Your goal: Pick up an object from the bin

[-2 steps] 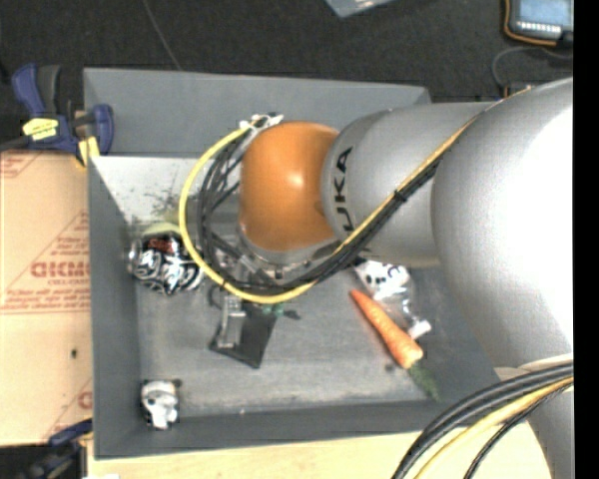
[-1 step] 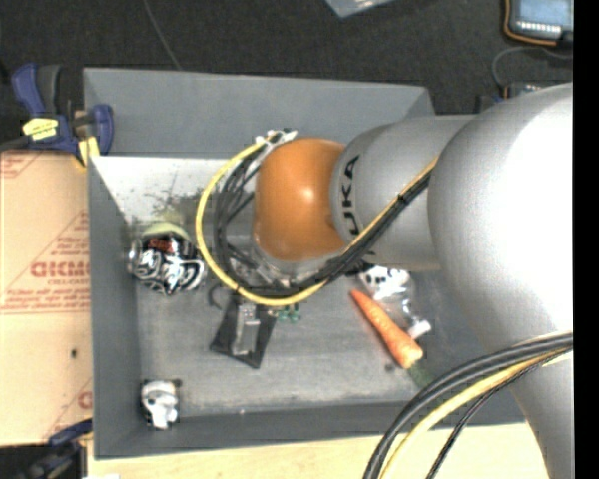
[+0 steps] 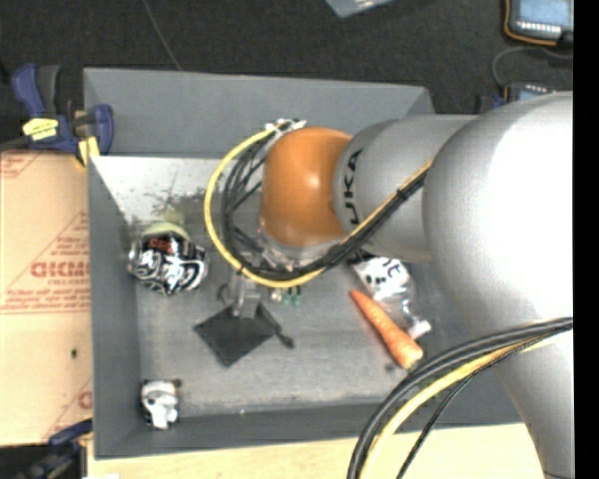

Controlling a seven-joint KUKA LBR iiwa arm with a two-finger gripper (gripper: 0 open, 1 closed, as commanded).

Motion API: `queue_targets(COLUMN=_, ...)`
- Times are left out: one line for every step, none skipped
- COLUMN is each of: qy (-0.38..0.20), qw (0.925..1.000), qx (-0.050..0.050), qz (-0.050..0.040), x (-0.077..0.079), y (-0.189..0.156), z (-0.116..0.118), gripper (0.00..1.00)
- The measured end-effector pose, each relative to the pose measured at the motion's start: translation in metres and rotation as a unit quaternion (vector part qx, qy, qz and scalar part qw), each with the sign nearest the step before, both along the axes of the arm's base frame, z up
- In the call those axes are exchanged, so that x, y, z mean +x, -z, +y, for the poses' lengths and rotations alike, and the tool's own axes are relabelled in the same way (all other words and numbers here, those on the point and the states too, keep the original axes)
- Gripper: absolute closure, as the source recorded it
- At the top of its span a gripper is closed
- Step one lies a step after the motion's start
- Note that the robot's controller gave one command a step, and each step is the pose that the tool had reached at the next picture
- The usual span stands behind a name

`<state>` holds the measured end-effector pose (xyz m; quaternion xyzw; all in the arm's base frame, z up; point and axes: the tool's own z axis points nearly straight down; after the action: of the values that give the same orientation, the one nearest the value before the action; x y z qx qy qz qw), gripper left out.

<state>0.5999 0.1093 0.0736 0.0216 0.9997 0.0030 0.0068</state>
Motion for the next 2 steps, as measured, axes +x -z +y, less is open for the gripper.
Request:
queue_targets(qy=0.0, qw=1.0, qx=0.0, qz=0.0, x=0.0, y=0.0, z=0.0, gripper=1.0)
queue_targets(qy=0.004, qw=1.0, qx=0.0, qz=0.0048, x=-0.005, y=-0.034, z=-0.002, gripper=1.0)
